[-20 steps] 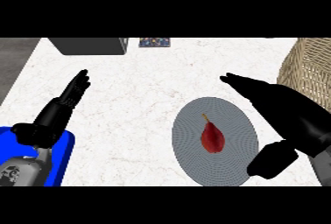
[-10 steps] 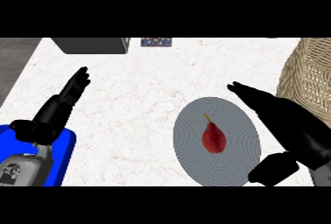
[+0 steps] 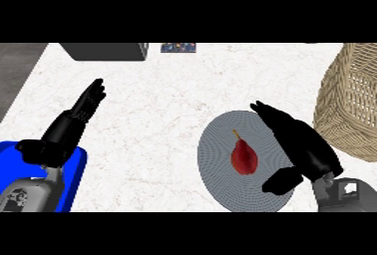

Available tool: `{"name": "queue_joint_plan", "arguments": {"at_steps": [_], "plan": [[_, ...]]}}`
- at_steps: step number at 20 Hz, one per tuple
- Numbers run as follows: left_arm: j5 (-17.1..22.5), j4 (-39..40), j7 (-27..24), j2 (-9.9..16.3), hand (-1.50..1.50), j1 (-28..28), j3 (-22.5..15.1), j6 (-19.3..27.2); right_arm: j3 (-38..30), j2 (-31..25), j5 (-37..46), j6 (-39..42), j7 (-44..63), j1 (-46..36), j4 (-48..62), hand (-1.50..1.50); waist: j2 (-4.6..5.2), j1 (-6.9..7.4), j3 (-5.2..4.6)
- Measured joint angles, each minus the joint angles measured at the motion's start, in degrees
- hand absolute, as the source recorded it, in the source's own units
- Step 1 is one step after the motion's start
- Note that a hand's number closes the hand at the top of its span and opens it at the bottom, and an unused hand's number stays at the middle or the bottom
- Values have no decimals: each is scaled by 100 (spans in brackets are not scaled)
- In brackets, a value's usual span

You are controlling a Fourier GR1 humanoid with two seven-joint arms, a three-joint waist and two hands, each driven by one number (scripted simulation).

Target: Pick the pear from the placemat and place it in the basket

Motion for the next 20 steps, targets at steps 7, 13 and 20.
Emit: {"name": "queue_joint_plan", "arguments": {"at_steps": [7, 13, 20], "plan": [[-153, -64, 164, -163, 0, -61, 167, -160, -44, 461, 848, -360, -844, 185, 829, -150, -2, -2, -2], [-218, -241, 160, -223, 0, 155, 336, -401, -301, 779, 1062, -264, -1286, 154, 1021, -150, -4, -2, -3], [-492, -236, 190, -446, 0, 72, 409, -411, -405, 1151, 1314, 57, -1261, 187, 860, -150, -6, -11, -4]]}}
